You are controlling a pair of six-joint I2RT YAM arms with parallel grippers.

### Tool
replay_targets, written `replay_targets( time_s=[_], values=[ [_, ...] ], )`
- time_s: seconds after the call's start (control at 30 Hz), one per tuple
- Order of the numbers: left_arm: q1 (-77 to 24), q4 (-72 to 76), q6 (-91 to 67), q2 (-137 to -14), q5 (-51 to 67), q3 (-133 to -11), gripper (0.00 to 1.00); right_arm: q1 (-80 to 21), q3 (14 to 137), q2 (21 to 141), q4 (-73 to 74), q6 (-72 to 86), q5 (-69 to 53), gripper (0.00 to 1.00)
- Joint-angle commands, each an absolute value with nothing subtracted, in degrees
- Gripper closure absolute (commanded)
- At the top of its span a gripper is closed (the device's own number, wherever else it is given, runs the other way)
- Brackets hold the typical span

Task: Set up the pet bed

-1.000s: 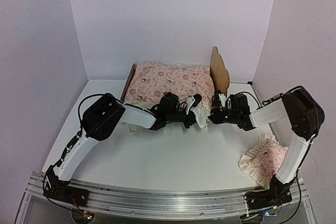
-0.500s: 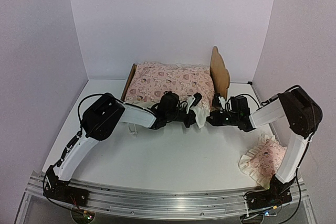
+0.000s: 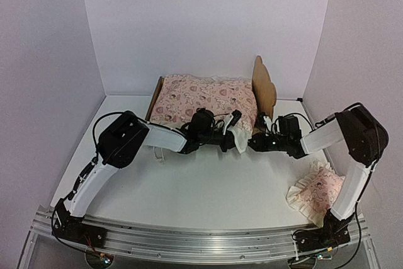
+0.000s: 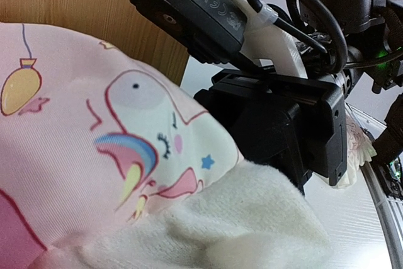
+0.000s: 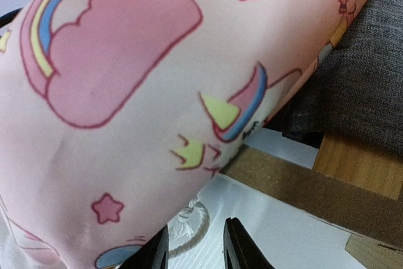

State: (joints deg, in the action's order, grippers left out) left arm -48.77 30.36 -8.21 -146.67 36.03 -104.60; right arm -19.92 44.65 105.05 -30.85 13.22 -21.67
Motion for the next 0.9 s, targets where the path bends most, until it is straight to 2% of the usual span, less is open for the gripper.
replay_targets(
  time_s=[0.0, 0.23, 0.6, 0.87],
  values=[
    [-45.46, 29.88, -8.64, -146.82, 30.45, -107.33, 1.00, -21.56, 43.08, 100.10, -35.00, 15.28, -30.44, 0.67],
    [-45.44, 27.75, -4.69, -146.45, 31.01, -106.61, 1.00, -21.54, 42.02, 98.74, -34.89, 16.97, -27.49, 0.69],
    [-45.82, 28.96, -2.43, -146.94, 29.41, -107.23, 1.00, -21.54, 44.33, 100.44, -34.98, 17.93, -34.22, 0.68],
    [-45.53, 27.78, -2.41, -146.67, 31.22, -106.93, 1.00, -21.59, 43.14, 98.43, -34.71, 16.97, -34.02, 0.68]
  ],
)
